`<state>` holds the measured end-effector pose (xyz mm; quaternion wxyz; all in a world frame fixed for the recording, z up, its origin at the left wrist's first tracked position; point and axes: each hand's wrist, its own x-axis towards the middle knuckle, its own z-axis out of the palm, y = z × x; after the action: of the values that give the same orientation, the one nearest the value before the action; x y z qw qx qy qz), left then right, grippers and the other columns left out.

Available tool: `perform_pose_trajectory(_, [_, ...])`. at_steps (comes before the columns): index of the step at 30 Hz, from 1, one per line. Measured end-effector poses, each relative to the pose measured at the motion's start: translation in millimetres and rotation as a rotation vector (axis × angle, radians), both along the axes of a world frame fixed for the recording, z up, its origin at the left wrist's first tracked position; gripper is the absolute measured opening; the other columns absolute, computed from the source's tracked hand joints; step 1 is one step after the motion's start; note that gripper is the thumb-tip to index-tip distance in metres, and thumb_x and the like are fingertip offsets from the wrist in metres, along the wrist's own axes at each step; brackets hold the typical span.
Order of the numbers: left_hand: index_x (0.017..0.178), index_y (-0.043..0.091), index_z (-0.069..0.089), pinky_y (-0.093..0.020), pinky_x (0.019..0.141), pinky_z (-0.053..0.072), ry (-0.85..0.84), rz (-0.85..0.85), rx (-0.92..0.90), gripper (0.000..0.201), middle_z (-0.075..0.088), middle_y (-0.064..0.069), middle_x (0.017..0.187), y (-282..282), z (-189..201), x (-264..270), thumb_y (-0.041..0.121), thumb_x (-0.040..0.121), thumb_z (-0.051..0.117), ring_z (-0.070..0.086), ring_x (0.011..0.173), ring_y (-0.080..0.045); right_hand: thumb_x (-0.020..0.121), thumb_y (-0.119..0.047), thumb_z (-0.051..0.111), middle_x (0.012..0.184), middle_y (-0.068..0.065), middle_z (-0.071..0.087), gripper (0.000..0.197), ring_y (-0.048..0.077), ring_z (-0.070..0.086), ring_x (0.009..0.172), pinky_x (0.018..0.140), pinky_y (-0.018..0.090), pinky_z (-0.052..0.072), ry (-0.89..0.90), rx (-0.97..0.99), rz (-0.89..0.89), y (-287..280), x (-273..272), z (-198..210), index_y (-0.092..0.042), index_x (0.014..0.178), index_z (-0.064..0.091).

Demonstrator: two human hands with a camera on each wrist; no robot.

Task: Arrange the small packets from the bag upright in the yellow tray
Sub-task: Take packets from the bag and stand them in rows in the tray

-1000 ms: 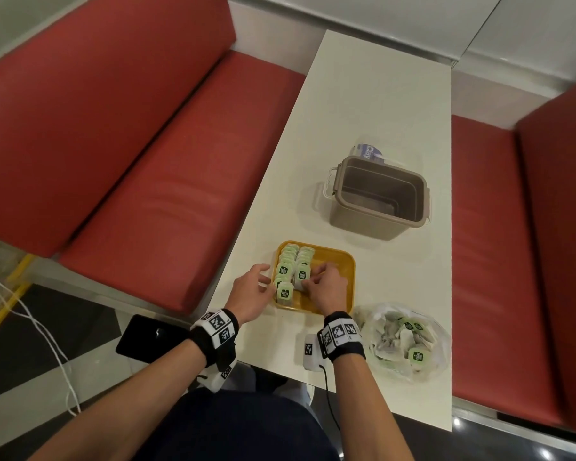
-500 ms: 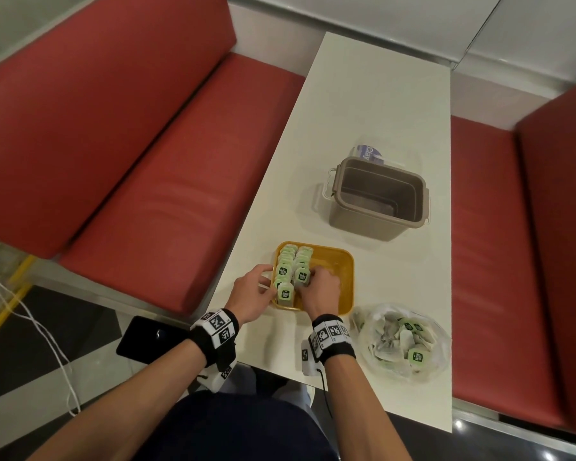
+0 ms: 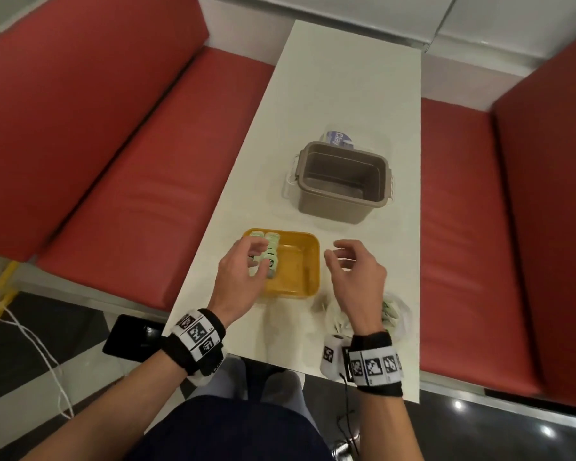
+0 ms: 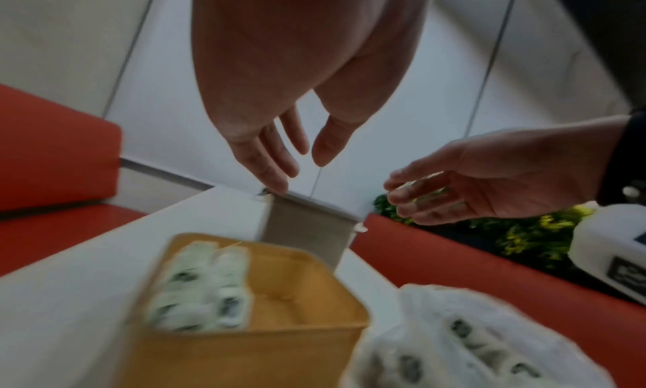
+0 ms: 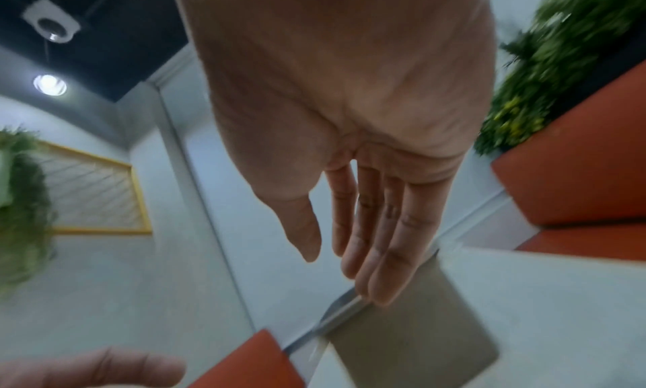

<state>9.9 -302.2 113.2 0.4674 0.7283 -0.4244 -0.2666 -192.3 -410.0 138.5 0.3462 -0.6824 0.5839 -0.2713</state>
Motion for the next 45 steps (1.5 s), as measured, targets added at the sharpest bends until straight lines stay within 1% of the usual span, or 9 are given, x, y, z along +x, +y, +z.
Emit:
perform_pose_trajectory(3, [0.119, 0.022, 0.069, -0.017, 0.089, 0.055, -0.005, -0.140, -0.042, 0.025, 0.069, 0.011, 0.119, -9.6, 16.7, -45.4, 0.006, 0.099, 0.069, 0.066, 0.112, -0.006, 0.100, -0.027, 0.076, 0.090, -0.017, 0.076, 0.009, -0.007, 0.071, 0.083, 0.073, 0.005, 0.049, -0.036, -0.021, -0.039, -2.4, -60.3, 20.8, -0.029, 0.108, 0.074])
perform_pose_trajectory(9, [0.117, 0.031, 0.070, -0.034, 0.098, 0.054, -0.126, -0.379, 0.132, 0.015, 0.053, 0.011, 0.126, -18.7, -14.1, -128.1, 0.029, 0.102, 0.069, 0.060, 0.108, -0.009, 0.098, -0.014, 0.070, 0.094, -0.012, 0.078, 0.013, 0.013, 0.076, 0.086, 0.079, 0.036, 0.061, 0.284, 0.056, 0.120, -5.1, -136.2, -30.9, -0.027, 0.101, 0.073])
perform_pose_trajectory(13, [0.131, 0.036, 0.061, -0.036, 0.104, 0.051, -0.287, -0.400, 0.307, 0.032, 0.035, 0.001, 0.150, -15.3, -40.5, -168.5, 0.041, 0.100, 0.067, 0.044, 0.135, -0.021, 0.094, -0.005, 0.061, 0.127, -0.004, 0.071, 0.038, 0.026, 0.071, 0.107, 0.080, 0.041, 0.057, 0.651, 0.076, 0.388, 0.9, -139.3, -55.3, -0.029, 0.123, 0.068])
perform_pose_trajectory(16, [0.142, 0.032, 0.053, -0.037, 0.114, 0.042, -0.419, -0.367, 0.342, 0.047, 0.030, -0.007, 0.158, -14.9, -55.1, -180.9, 0.040, 0.098, 0.069, 0.032, 0.140, -0.029, 0.097, -0.010, 0.065, 0.148, -0.010, 0.059, 0.052, 0.026, 0.068, 0.119, 0.078, 0.042, 0.057, 0.807, -0.030, 0.560, -0.5, -136.8, -64.6, -0.035, 0.142, 0.058])
perform_pose_trajectory(21, [0.154, 0.027, 0.041, -0.042, 0.112, 0.046, -0.377, -0.338, 0.383, 0.071, 0.025, -0.007, 0.162, -14.2, -67.4, -190.8, 0.030, 0.093, 0.077, 0.023, 0.138, -0.031, 0.104, -0.016, 0.061, 0.139, -0.007, 0.064, 0.044, 0.027, 0.068, 0.121, 0.083, 0.041, 0.056, 0.943, -0.108, 0.677, -10.3, -133.4, -66.5, -0.035, 0.144, 0.060])
perform_pose_trajectory(24, [0.158, 0.025, 0.038, -0.040, 0.113, 0.047, -0.310, -0.319, 0.375, 0.076, 0.021, -0.004, 0.164, -14.3, -66.1, -192.4, 0.031, 0.094, 0.078, 0.016, 0.142, -0.027, 0.102, -0.018, 0.063, 0.130, -0.004, 0.066, 0.036, 0.030, 0.071, 0.112, 0.075, 0.039, 0.051, 0.933, -0.109, 0.688, -15.2, -134.0, -63.6, -0.033, 0.134, 0.059])
perform_pose_trajectory(30, [0.163, 0.027, 0.034, -0.041, 0.123, 0.036, -0.191, -0.302, 0.381, 0.088, 0.019, -0.001, 0.165, -12.0, -62.9, -192.6, 0.045, 0.091, 0.080, 0.010, 0.153, -0.021, 0.099, -0.018, 0.063, 0.130, 0.002, 0.069, 0.062, 0.036, 0.071, 0.110, 0.079, 0.043, 0.052, 0.893, -0.023, 0.715, -17.6, -143.7, -59.8, -0.035, 0.153, 0.038])
perform_pose_trajectory(36, [0.166, 0.028, 0.028, -0.040, 0.125, 0.029, -0.155, -0.325, 0.392, 0.098, 0.020, -0.001, 0.165, -9.7, -60.7, -193.0, 0.047, 0.087, 0.083, 0.008, 0.156, -0.020, 0.098, -0.029, 0.067, 0.122, 0.001, 0.072, 0.035, 0.031, 0.069, 0.109, 0.082, 0.041, 0.055, 0.767, 0.059, 0.676, -20.2, -149.3, -54.9, -0.040, 0.131, 0.063])
perform_pose_trajectory(45, [0.165, 0.028, 0.032, -0.039, 0.124, 0.029, -0.156, -0.350, 0.384, 0.099, 0.022, 0.001, 0.163, -10.1, -61.0, -186.2, 0.051, 0.085, 0.086, 0.011, 0.153, -0.015, 0.099, -0.045, 0.070, 0.107, -0.008, 0.063, 0.032, 0.012, 0.058, 0.113, 0.076, 0.037, 0.049, 0.450, -0.027, 0.414, -12.2, -169.1, -36.3, -0.048, 0.131, 0.066])
